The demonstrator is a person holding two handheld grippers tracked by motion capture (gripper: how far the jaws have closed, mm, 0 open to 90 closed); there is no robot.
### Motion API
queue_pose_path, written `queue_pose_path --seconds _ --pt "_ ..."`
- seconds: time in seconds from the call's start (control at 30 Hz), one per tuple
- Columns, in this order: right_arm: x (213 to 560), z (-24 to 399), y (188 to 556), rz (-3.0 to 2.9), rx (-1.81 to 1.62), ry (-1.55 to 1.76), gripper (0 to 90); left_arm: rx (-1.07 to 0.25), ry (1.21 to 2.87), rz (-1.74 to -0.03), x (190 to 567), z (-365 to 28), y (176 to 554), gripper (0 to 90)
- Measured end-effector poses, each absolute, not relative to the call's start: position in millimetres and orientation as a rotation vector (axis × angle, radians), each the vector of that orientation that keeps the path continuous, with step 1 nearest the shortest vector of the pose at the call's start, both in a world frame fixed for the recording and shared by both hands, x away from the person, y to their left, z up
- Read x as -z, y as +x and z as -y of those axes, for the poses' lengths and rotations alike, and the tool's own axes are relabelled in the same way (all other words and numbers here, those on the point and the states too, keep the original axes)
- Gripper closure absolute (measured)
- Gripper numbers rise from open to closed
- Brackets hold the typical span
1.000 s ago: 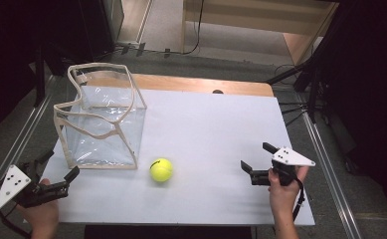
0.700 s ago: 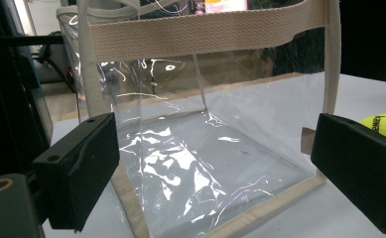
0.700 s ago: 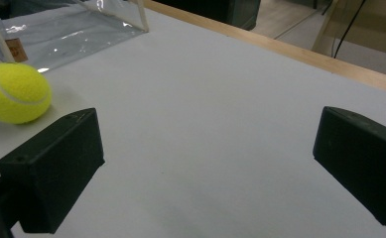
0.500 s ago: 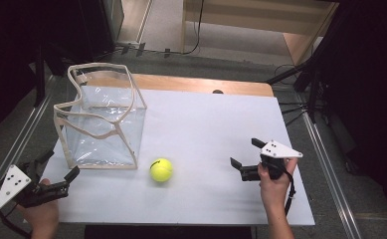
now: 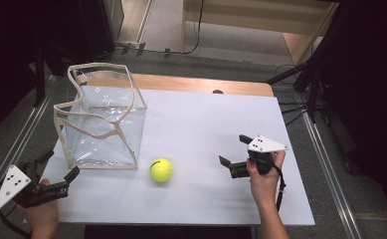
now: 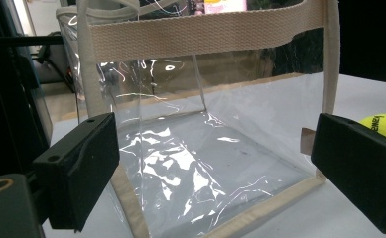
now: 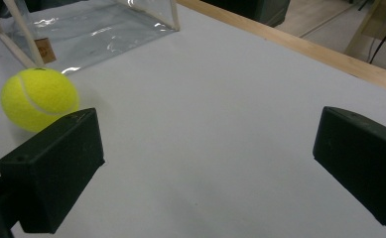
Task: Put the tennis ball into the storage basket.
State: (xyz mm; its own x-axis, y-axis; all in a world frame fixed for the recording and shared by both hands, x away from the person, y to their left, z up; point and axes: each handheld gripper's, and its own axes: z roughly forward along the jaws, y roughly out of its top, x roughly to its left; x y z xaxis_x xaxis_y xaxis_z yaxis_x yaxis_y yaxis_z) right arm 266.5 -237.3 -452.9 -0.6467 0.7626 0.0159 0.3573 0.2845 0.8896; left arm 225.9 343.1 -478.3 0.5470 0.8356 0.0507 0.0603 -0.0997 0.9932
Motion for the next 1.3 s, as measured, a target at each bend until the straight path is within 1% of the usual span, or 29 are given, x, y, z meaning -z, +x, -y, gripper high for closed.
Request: queue_pose_path --seconds 0.4,1.3 --pt "451 212 277 -2.183 -1.345 0.973 0.0 -0.783 1.548 -0.791 478 -344 226 5.3" --pt "450 170 290 -2.291 -1.352 0.893 0.0 -0.781 1.547 -0.791 478 -343 226 5.3"
